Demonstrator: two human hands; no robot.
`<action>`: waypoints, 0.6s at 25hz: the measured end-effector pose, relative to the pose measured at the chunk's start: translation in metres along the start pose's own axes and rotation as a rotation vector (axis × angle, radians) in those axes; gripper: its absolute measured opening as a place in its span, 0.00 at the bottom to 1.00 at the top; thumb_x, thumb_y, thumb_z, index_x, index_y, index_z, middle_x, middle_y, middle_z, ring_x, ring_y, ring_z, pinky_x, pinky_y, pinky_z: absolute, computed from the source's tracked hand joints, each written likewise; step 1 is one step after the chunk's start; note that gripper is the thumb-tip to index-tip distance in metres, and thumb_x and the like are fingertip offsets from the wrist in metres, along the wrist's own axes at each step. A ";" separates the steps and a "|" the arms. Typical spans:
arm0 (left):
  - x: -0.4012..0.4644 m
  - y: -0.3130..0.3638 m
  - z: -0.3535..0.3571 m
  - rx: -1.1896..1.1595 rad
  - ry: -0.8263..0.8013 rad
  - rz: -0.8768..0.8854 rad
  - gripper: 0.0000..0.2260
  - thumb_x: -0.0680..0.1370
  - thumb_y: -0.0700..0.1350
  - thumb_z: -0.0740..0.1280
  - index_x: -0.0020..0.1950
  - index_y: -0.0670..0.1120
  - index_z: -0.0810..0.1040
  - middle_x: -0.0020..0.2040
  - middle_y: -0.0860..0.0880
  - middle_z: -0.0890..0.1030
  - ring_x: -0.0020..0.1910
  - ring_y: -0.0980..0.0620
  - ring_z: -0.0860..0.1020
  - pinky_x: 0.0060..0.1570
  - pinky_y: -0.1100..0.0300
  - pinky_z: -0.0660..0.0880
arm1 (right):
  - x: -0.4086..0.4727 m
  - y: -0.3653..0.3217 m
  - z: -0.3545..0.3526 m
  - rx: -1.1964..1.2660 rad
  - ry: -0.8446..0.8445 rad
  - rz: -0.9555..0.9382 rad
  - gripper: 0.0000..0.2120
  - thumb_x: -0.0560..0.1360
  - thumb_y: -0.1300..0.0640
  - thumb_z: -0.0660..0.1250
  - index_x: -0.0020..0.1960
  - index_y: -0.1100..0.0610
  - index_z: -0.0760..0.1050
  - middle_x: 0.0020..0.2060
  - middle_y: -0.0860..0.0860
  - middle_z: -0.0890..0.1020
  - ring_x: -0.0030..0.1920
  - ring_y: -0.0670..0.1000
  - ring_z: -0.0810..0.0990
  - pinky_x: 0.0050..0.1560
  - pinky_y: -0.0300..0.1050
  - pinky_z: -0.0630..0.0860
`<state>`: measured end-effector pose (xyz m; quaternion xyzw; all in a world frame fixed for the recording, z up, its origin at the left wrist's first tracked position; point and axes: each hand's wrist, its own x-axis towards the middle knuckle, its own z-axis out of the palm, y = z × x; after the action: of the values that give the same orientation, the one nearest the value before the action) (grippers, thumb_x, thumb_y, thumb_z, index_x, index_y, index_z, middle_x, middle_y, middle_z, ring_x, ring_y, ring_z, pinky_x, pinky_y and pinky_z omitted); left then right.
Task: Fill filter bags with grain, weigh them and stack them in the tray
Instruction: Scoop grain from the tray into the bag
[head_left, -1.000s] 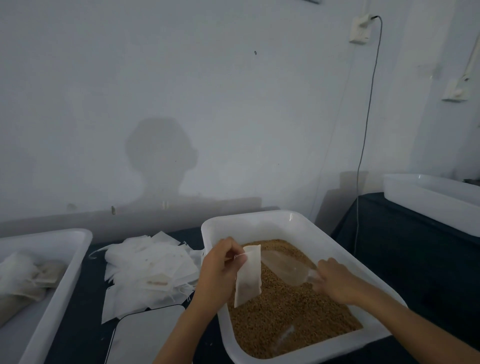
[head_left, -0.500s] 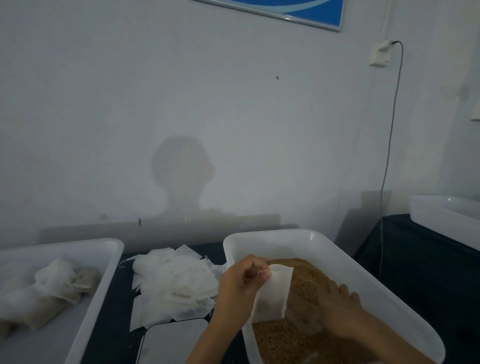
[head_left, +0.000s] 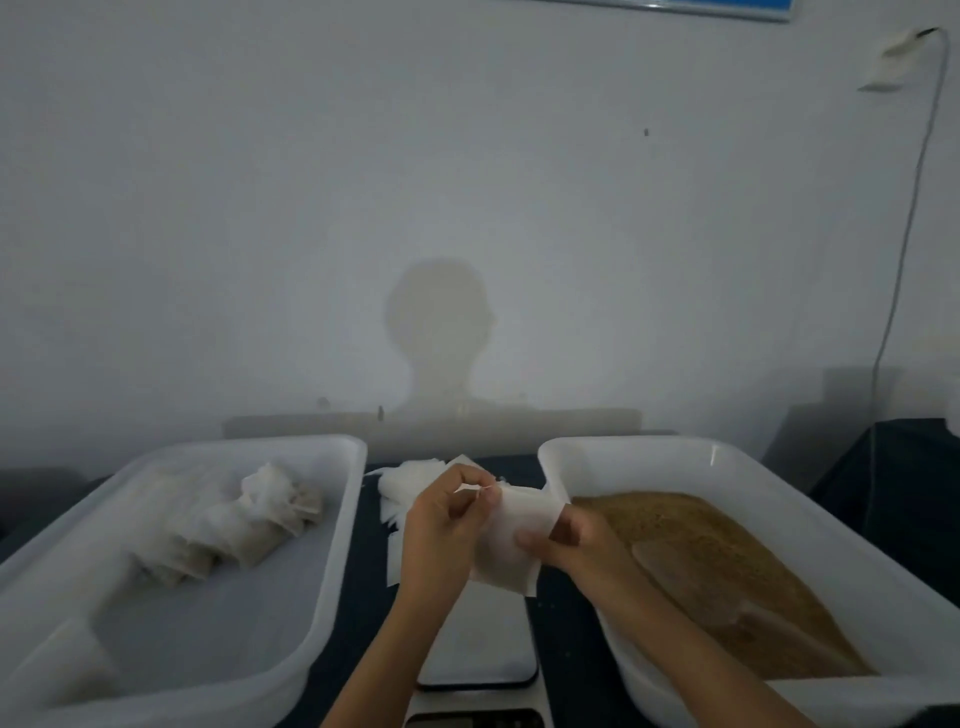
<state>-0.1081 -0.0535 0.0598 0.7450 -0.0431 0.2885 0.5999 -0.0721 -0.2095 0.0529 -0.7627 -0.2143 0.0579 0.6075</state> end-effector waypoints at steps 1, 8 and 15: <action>-0.003 -0.006 -0.010 0.017 0.018 -0.019 0.08 0.77 0.40 0.66 0.40 0.50 0.77 0.32 0.54 0.80 0.33 0.58 0.76 0.34 0.66 0.72 | 0.003 0.000 0.013 -0.016 0.031 -0.011 0.08 0.70 0.53 0.73 0.48 0.54 0.81 0.42 0.50 0.85 0.43 0.47 0.83 0.42 0.35 0.78; -0.023 -0.055 -0.045 0.007 -0.037 -0.232 0.10 0.76 0.40 0.69 0.53 0.49 0.73 0.45 0.46 0.81 0.44 0.48 0.81 0.43 0.55 0.80 | 0.012 0.019 0.061 -0.099 0.100 -0.017 0.07 0.76 0.59 0.67 0.50 0.63 0.80 0.44 0.58 0.84 0.47 0.54 0.83 0.49 0.50 0.81; -0.033 -0.087 -0.035 0.252 -0.067 -0.259 0.09 0.75 0.43 0.71 0.36 0.43 0.74 0.31 0.49 0.76 0.32 0.55 0.74 0.32 0.68 0.72 | 0.017 0.053 0.062 -0.299 0.168 -0.054 0.13 0.75 0.59 0.69 0.34 0.61 0.72 0.30 0.56 0.74 0.33 0.50 0.73 0.36 0.43 0.69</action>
<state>-0.1129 -0.0062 -0.0274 0.8227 0.0696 0.1872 0.5323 -0.0650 -0.1559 -0.0107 -0.8406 -0.1894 -0.0551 0.5045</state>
